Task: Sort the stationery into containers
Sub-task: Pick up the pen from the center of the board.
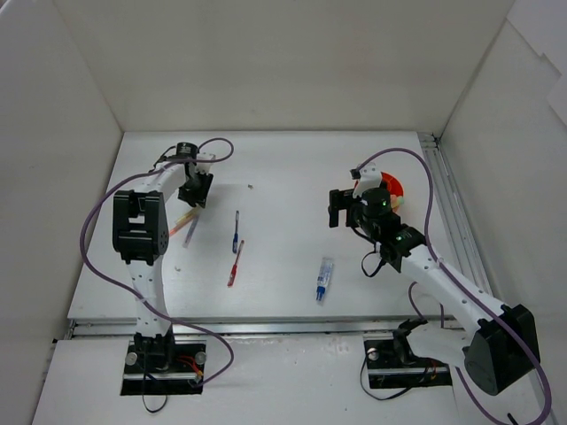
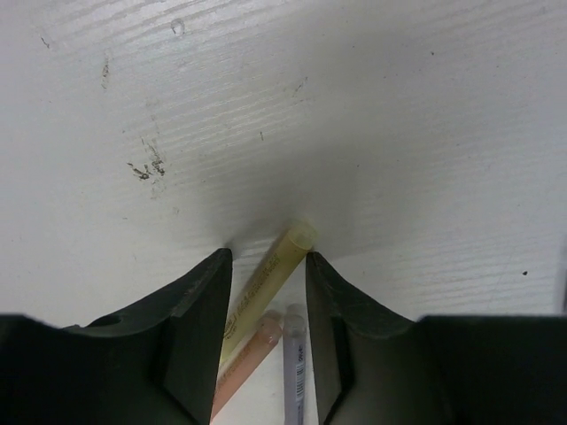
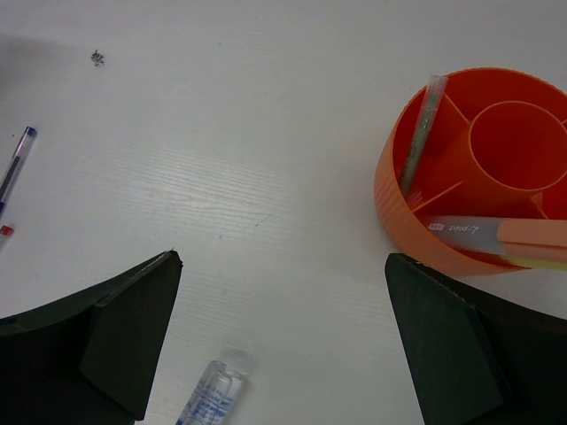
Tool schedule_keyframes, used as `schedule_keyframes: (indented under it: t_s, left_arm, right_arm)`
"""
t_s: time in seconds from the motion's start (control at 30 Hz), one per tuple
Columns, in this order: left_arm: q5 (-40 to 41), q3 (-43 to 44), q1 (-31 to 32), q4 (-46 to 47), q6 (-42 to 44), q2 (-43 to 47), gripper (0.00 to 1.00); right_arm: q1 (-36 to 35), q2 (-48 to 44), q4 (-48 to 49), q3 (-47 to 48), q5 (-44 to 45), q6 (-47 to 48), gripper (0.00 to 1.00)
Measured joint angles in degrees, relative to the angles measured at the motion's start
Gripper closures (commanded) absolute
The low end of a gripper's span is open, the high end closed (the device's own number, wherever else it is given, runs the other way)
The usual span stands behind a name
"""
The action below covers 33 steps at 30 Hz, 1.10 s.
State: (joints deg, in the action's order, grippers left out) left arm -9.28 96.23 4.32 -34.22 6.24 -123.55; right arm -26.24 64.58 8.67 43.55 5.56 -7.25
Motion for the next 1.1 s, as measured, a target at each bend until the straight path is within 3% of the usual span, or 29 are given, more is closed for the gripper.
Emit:
schedule_keyframes:
  t_s: [0.1,0.5,0.9,1.1]
  left_arm:
    - [0.3,0.1,0.2,0.0,-0.3,0.0,0.76]
    - [1.6,6.4,1.3,-0.7,-0.3,-3.8,0.93]
    - [3.1,9.0,3.2,-1.2,-1.0,-1.9,1.0]
    - [2.3,8.1,3.4,-1.2,-9.9,5.9,1.0]
  right_arm:
    - [0.0,0.0,-0.2,0.0,0.0,0.0,0.02]
    - [0.0,-2.0,-1.1,0.0,0.0,0.0,0.02]
    - [0.0,-4.4,-1.6,0.0,-3.2,-0.2,0.02]
    - [-0.6,-5.1,-0.6,-0.8,-8.6,0.5,0.02]
